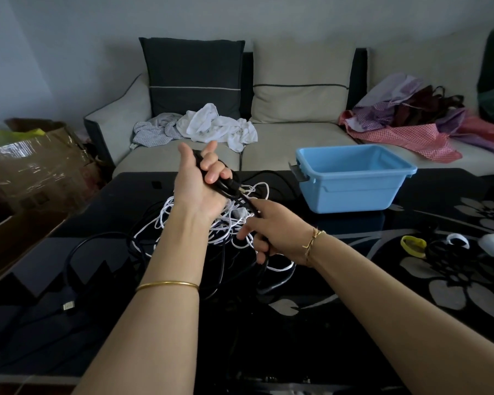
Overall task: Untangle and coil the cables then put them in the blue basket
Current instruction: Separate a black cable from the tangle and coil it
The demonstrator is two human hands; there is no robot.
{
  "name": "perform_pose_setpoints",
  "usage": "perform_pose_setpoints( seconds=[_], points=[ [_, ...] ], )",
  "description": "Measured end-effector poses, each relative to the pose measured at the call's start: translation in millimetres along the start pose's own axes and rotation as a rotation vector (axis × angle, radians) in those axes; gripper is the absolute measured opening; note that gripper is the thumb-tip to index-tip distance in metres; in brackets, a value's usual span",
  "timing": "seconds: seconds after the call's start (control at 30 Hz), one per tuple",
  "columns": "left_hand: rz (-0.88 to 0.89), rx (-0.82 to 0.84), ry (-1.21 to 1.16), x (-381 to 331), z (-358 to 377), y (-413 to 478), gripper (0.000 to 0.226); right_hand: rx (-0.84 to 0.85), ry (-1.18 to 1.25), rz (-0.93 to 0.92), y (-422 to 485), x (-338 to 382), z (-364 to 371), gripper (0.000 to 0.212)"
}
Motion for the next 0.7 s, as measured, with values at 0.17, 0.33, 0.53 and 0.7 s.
perform_pose_setpoints(
  seconds=[0.17, 0.33, 0.53, 0.7],
  points=[
    [0.146, -0.116, 0.113, -0.6, 0.7, 1.2, 0.053, 0.168, -0.331, 0.010, -10.2, 22.3, 5.7, 0.021],
    [0.364, -0.188, 0.365, -3.0, 6.4, -1.1, 0.051, 0.235, -0.442, 0.022, -17.8, 36.6, 4.1, 0.016],
    [0.603, -0.147, 0.651, -4.2, 14.9, -12.2, 0.026, 0.162, -0.438, 0.056, -20.5, 48.3, -13.6, 0.019],
    [0.718, -0.045, 0.937, 3.1, 18.0, -15.4, 0.021, 0.043, -0.683, -0.011, -22.5, 63.8, -33.9, 0.017]
  ],
)
Point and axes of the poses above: each hand's wrist, its own y-axis towards the middle knuckle, its own z-axis out of the palm, x = y × z, the point moved 4 cm from there along y, towards the middle knuckle, and after that the axes turned 8 degrees about -x, right-handed, at the moved point
